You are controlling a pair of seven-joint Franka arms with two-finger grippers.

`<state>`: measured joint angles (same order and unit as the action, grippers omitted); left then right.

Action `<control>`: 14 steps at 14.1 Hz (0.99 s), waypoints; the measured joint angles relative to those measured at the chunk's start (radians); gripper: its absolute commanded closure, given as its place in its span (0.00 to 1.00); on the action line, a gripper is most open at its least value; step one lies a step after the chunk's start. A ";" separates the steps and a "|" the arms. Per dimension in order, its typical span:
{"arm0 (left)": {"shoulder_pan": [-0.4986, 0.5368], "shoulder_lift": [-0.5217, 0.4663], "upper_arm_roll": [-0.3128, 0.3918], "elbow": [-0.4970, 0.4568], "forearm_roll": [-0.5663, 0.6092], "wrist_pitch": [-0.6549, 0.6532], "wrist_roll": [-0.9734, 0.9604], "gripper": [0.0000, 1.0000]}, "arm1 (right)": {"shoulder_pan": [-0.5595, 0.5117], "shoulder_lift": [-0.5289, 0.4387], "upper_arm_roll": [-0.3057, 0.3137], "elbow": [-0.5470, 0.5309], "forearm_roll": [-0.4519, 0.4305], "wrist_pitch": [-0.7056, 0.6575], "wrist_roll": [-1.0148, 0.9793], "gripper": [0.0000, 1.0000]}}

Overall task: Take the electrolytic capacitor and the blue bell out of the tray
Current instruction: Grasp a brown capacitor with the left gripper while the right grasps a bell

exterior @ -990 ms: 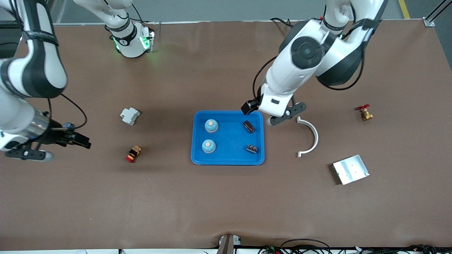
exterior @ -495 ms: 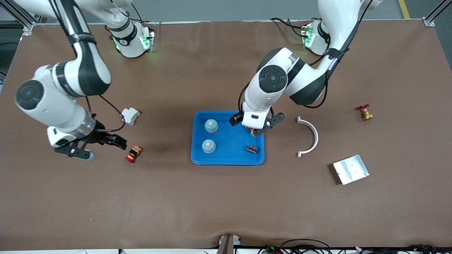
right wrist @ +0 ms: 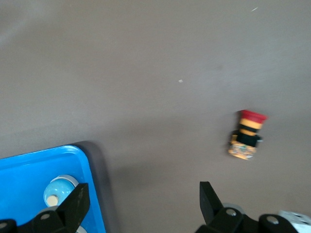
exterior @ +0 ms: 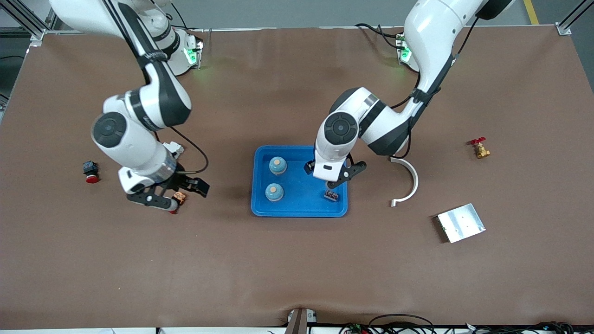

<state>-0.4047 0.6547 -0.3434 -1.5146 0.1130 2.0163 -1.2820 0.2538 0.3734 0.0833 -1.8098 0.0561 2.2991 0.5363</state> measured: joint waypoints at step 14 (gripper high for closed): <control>0.000 0.123 0.006 0.000 0.022 0.139 -0.301 0.00 | 0.172 0.198 -0.001 0.087 -0.094 0.044 0.358 0.00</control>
<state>-0.4050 0.7774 -0.3370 -1.5151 0.1349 2.1550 -1.5829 0.4256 0.5716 0.0818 -1.7224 -0.0379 2.3426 0.8948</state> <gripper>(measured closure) 0.000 0.000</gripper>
